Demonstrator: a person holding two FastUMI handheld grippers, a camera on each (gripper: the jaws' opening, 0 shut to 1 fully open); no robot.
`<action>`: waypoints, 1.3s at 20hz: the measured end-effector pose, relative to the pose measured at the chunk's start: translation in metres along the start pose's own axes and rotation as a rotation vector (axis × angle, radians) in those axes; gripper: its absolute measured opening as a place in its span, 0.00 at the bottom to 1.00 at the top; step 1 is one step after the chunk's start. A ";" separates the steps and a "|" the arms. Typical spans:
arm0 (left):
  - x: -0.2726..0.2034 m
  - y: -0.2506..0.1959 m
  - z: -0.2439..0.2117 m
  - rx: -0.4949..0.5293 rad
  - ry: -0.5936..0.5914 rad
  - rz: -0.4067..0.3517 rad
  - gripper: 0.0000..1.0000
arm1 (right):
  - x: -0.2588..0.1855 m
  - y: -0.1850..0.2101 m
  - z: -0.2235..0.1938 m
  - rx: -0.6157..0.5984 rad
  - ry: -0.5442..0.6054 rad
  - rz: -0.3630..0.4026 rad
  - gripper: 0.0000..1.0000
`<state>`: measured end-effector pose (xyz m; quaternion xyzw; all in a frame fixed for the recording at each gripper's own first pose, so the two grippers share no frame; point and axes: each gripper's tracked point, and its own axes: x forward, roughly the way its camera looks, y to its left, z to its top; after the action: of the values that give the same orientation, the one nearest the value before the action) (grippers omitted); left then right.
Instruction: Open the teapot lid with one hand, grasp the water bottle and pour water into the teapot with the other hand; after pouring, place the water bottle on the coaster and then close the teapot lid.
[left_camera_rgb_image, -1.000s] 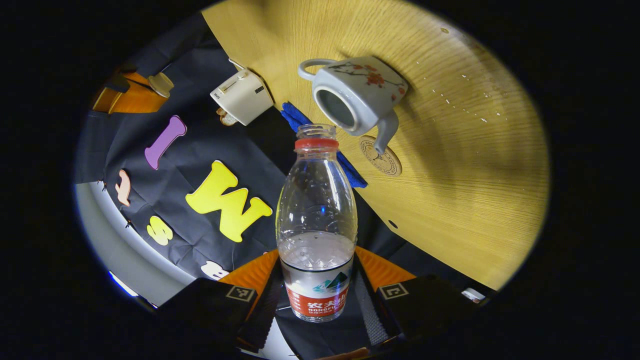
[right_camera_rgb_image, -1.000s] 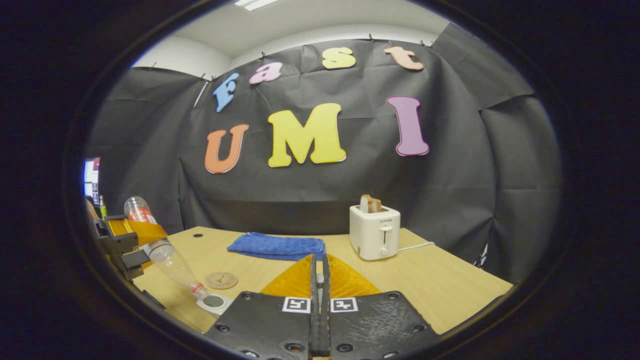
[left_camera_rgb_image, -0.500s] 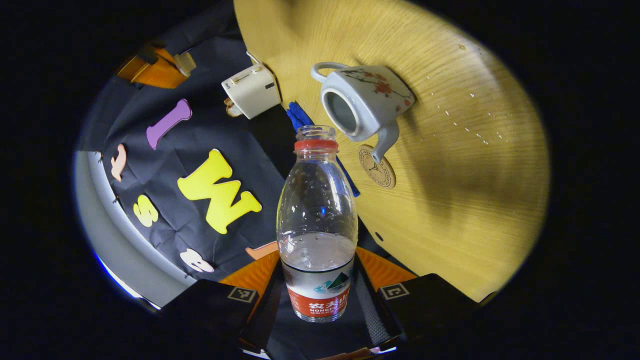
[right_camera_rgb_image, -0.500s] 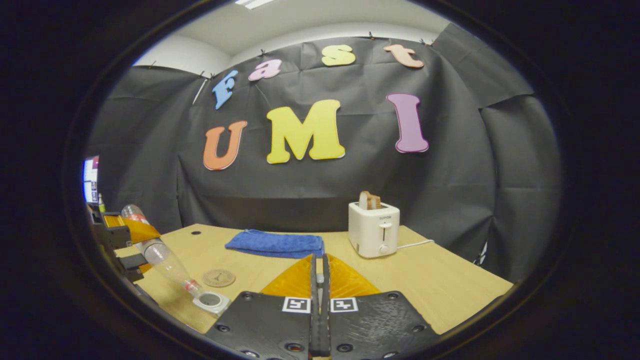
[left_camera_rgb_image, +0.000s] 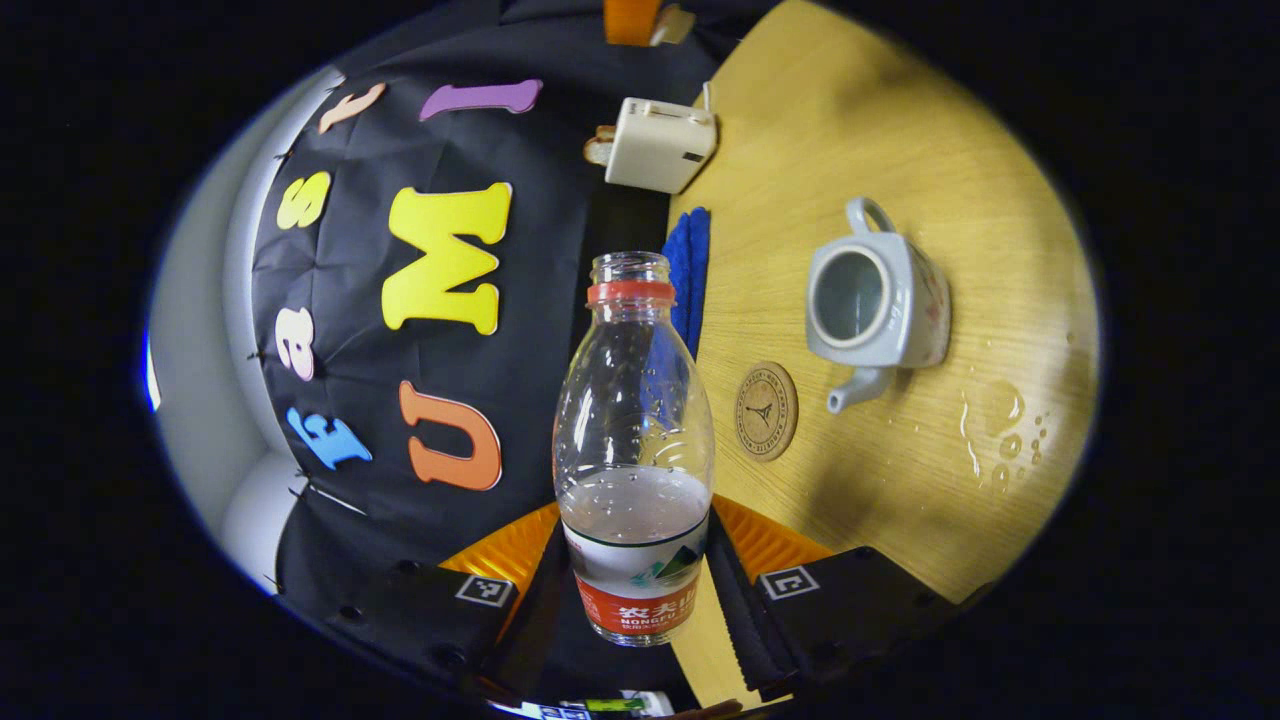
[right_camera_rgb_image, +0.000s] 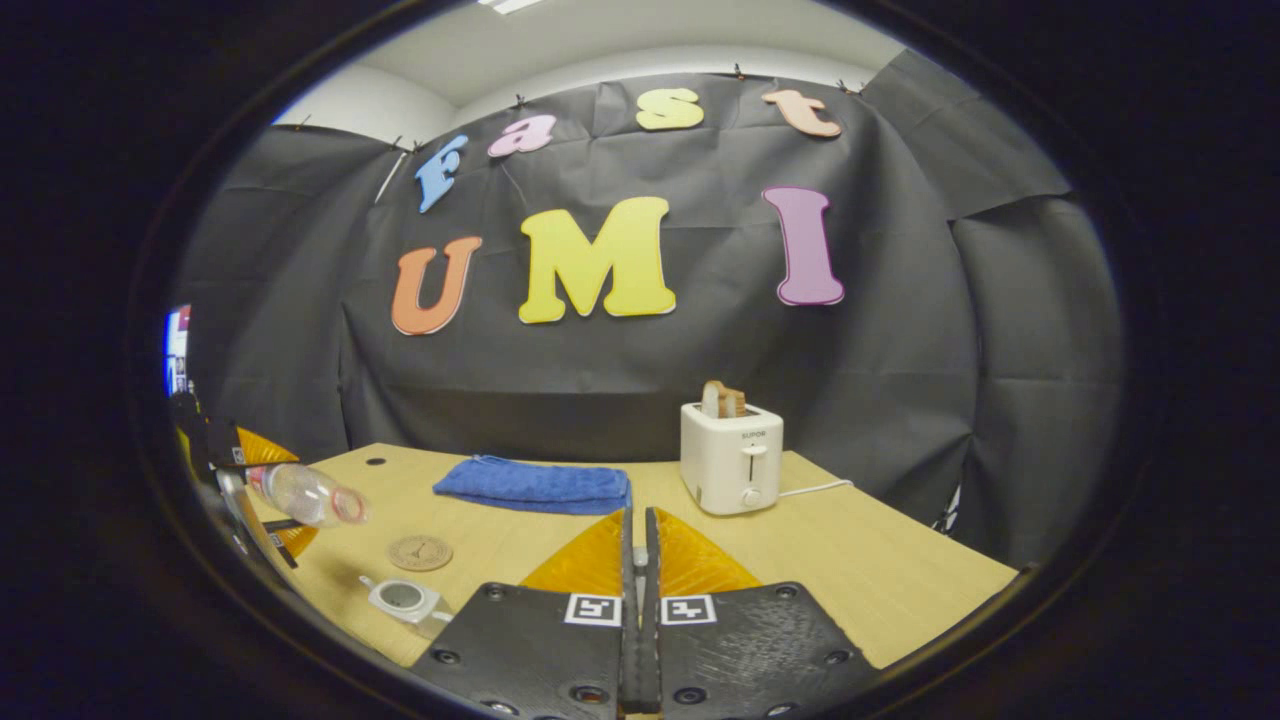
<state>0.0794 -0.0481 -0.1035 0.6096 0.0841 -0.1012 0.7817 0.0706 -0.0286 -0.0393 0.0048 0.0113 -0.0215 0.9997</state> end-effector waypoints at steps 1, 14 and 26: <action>0.003 0.005 0.004 -0.067 -0.011 0.004 0.75 | 0.001 0.000 0.000 -0.001 0.002 0.000 0.00; 0.033 0.007 0.034 -1.078 -0.225 -0.074 0.75 | 0.007 0.019 -0.017 -0.037 0.031 0.015 0.00; 0.093 -0.015 0.054 -1.330 -0.270 -0.126 0.77 | 0.024 0.028 -0.024 -0.007 0.062 0.050 0.00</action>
<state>0.1659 -0.1089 -0.1284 -0.0246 0.0655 -0.1484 0.9865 0.0955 -0.0019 -0.0633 0.0021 0.0420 0.0035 0.9991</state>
